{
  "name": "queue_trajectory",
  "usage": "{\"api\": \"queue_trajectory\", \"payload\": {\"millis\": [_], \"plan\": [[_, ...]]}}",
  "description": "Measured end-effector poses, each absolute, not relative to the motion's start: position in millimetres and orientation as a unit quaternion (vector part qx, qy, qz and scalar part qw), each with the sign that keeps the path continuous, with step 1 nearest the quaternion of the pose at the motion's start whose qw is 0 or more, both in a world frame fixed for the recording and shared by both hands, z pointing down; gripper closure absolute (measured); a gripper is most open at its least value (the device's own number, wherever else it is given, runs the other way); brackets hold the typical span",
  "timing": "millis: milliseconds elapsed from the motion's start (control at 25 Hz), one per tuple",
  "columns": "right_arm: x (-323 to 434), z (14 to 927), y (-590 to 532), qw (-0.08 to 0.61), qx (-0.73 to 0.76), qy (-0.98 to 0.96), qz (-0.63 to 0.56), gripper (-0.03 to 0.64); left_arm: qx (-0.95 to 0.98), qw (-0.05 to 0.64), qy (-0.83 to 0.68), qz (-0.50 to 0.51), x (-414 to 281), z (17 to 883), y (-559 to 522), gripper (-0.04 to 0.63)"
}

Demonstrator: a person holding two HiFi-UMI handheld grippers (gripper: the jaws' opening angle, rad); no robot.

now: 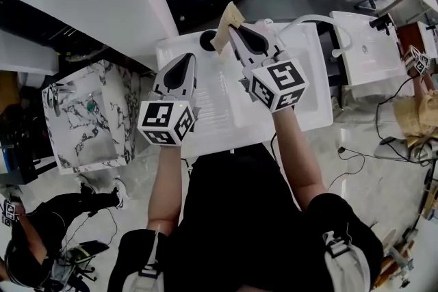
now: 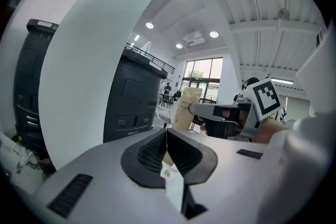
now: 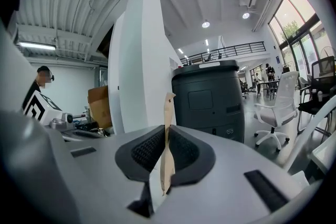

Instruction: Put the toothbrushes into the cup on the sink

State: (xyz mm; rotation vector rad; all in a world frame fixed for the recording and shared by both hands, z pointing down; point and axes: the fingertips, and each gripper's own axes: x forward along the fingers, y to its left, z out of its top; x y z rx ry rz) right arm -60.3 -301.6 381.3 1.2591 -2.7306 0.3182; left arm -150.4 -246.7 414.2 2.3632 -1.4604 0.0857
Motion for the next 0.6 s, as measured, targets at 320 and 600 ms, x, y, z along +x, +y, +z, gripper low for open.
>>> {"api": "queue_trajectory", "payload": {"millis": [320,600], "plan": [[-71,406,-329,0.069,0.408,-0.902,0.125,0.572,0.829,0.194,-0.523,0.04,-155,426,-260,0.58],[-78,434,-346,0.097,0.405,-0.9,0.129,0.572,0.823,0.202,-0.528,0.046,-159,434,-269,0.58]]}}
